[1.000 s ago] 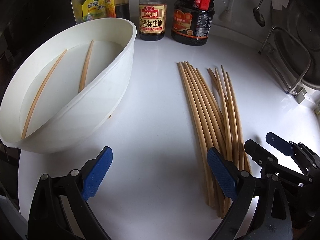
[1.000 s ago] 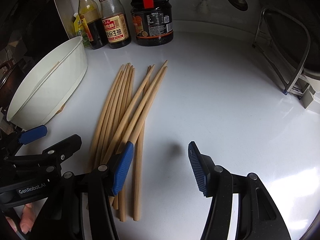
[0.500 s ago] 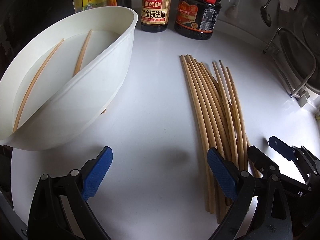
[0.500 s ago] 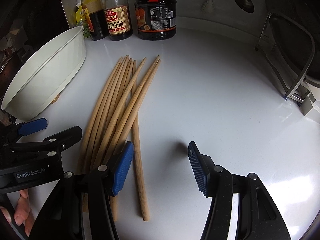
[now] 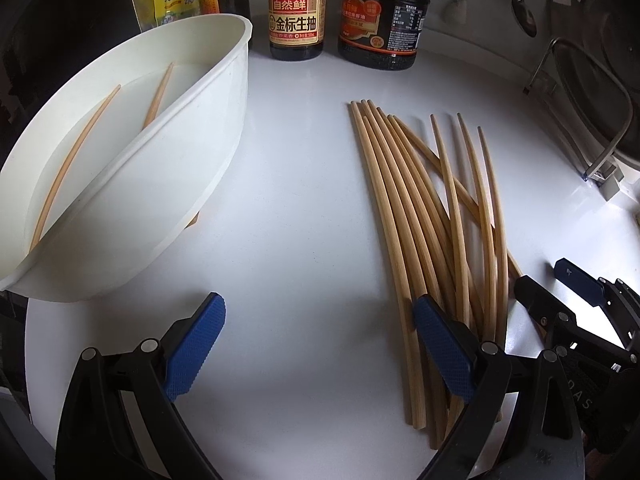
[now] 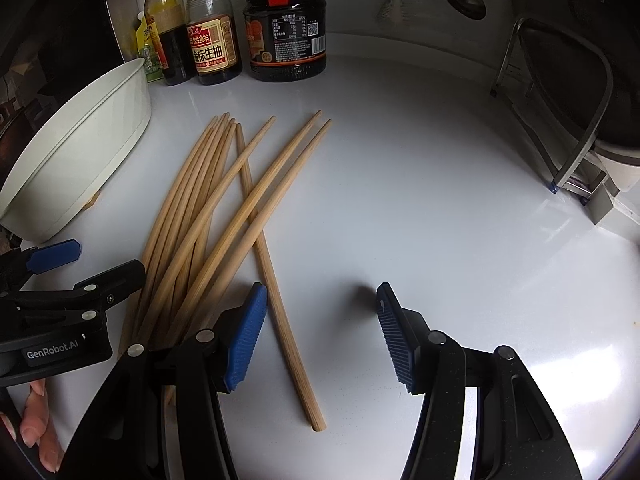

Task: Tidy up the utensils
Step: 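Lower the right tool onto one chopstick while the left tool grasps another, then lift both held chopsticks and carry them over the white basin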

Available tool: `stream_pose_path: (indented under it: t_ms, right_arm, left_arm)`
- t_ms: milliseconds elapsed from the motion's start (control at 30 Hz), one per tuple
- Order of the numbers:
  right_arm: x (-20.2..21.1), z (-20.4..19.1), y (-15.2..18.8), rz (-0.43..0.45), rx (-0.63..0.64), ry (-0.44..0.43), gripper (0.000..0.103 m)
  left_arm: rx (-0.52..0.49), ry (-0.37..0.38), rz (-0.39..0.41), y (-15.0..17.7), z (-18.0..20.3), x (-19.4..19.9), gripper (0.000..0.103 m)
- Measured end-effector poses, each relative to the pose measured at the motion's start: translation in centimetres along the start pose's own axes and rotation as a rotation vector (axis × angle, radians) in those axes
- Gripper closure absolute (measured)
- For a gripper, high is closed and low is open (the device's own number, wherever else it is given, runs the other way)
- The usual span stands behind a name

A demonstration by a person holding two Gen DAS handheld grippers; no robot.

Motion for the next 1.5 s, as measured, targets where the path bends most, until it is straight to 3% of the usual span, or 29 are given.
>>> stream_pose_path:
  t_ms: [600,667,900,933,1000,1133,1167,1500]
  right_arm:
    - [-0.8,-0.7,-0.9,0.049,0.041,-0.022,0.049]
    - [-0.8,-0.8,-1.0,0.055,0.050,-0.028,0.052]
    - [-0.5,-1.3,-0.9,0.069,0.077,-0.030,0.086]
    - [-0.4,-1.4,-0.9,0.069,0.079,-0.030,0.092]
    - [-0.4,-1.4,-0.9,0.067,0.078,-0.033,0.093]
    - [-0.2,-1.2,-0.6,0.064,0.071,-0.037,0.097]
    - [-0.2,-1.2,-0.4,0.064,0.069,-0.036,0.097]
    - [0.4,-1.1,-0.4,0.058,0.078,-0.012,0.097]
  left_arm:
    - [0.001,-0.041,0.002,-1.0,0.4,-0.9,0.008]
    - [-0.009,-0.035,0.009,-0.9,0.5,-0.7,0.013]
    - [-0.047,-0.012,0.030,-0.6,1.5,0.0,0.038]
    - [-0.052,-0.008,0.029,-0.6,1.6,0.0,0.044]
    - [-0.062,0.002,0.027,-0.6,1.8,0.2,0.054]
    - [-0.074,0.024,0.021,-0.8,2.1,0.3,0.091]
    - [-0.075,0.030,0.017,-0.8,2.1,0.3,0.095]
    - [-0.080,0.063,0.002,-0.7,2.5,0.5,0.096]
Point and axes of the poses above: each gripper's, at about its wrist camera, not at the fingertips, and x roughly against the way its jaws point, z to its right, y to its underside, the point moved 3 cm from there along -x, roughly the way its jaws point, and after that the axes turned 9 degrees about y, right-handed, at the moved point
